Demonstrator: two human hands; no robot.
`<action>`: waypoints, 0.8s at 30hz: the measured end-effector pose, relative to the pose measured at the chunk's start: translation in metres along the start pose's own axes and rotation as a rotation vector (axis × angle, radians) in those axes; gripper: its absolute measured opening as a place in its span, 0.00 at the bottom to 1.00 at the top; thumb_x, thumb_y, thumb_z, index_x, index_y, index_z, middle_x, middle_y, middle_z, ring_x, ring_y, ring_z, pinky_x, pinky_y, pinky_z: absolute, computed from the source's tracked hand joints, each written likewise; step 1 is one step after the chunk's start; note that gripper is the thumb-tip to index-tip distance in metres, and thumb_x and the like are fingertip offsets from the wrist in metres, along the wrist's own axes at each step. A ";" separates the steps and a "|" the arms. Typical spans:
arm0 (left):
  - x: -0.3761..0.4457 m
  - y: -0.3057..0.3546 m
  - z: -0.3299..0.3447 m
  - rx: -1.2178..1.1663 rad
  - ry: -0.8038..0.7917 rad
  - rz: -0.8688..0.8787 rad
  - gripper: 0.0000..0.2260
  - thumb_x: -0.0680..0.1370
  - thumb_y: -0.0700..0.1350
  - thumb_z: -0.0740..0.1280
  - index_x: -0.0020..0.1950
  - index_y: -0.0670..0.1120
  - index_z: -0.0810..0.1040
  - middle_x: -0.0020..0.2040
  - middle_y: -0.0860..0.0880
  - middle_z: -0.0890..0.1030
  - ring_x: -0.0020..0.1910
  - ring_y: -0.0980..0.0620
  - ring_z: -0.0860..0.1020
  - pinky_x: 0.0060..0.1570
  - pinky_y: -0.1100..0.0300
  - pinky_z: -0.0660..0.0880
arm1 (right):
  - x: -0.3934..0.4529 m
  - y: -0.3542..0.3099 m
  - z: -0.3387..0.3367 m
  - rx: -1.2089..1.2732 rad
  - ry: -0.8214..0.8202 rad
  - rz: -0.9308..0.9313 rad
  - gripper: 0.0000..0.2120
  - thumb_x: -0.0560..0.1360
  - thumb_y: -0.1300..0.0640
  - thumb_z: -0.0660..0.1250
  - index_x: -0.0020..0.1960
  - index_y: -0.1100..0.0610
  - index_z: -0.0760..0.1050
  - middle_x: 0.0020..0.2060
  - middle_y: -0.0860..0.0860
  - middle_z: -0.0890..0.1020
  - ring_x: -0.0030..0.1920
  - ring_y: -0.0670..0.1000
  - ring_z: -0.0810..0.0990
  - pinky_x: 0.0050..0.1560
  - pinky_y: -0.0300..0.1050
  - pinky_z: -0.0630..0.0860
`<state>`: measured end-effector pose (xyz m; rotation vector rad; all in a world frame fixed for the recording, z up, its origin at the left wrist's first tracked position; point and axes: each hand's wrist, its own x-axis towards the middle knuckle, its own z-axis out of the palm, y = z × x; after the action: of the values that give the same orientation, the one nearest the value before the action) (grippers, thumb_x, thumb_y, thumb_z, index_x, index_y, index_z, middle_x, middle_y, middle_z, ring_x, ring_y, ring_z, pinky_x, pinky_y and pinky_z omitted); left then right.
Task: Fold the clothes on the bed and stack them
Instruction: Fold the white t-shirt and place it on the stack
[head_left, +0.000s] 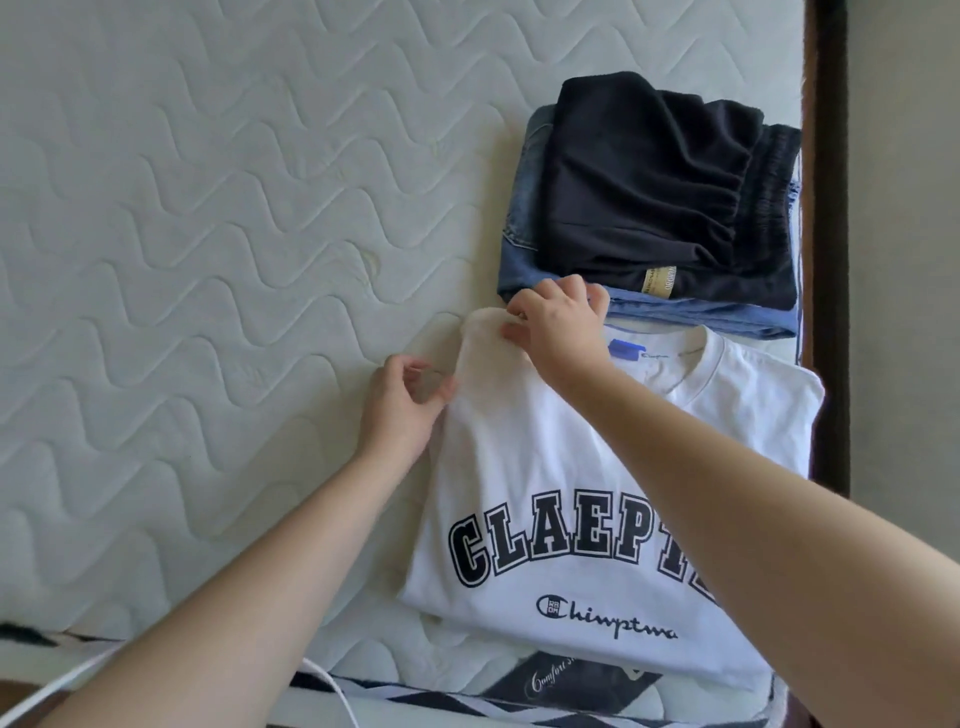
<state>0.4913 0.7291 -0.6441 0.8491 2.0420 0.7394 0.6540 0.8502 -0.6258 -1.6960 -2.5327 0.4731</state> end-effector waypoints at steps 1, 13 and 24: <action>-0.007 -0.007 -0.002 0.067 0.070 0.033 0.17 0.73 0.51 0.74 0.56 0.45 0.75 0.53 0.47 0.79 0.51 0.49 0.77 0.53 0.55 0.74 | -0.002 -0.001 -0.001 0.021 0.042 0.018 0.12 0.77 0.44 0.66 0.54 0.50 0.80 0.48 0.49 0.78 0.56 0.56 0.70 0.58 0.49 0.54; -0.045 0.007 0.011 -0.020 -0.097 0.231 0.02 0.76 0.46 0.71 0.47 0.49 0.82 0.41 0.58 0.79 0.37 0.64 0.74 0.37 0.73 0.68 | -0.018 -0.013 -0.016 0.465 0.166 0.157 0.07 0.78 0.49 0.67 0.47 0.52 0.74 0.40 0.42 0.75 0.47 0.46 0.68 0.60 0.42 0.59; -0.041 0.003 0.037 -0.157 0.037 -0.222 0.11 0.81 0.50 0.63 0.40 0.50 0.72 0.35 0.53 0.77 0.37 0.50 0.74 0.37 0.57 0.66 | -0.012 -0.020 0.002 0.367 0.257 0.106 0.08 0.74 0.50 0.70 0.43 0.54 0.78 0.38 0.44 0.79 0.49 0.50 0.71 0.57 0.46 0.61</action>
<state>0.5420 0.7071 -0.6426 0.5140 2.0393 0.7837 0.6400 0.8318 -0.6205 -1.6354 -2.0385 0.6344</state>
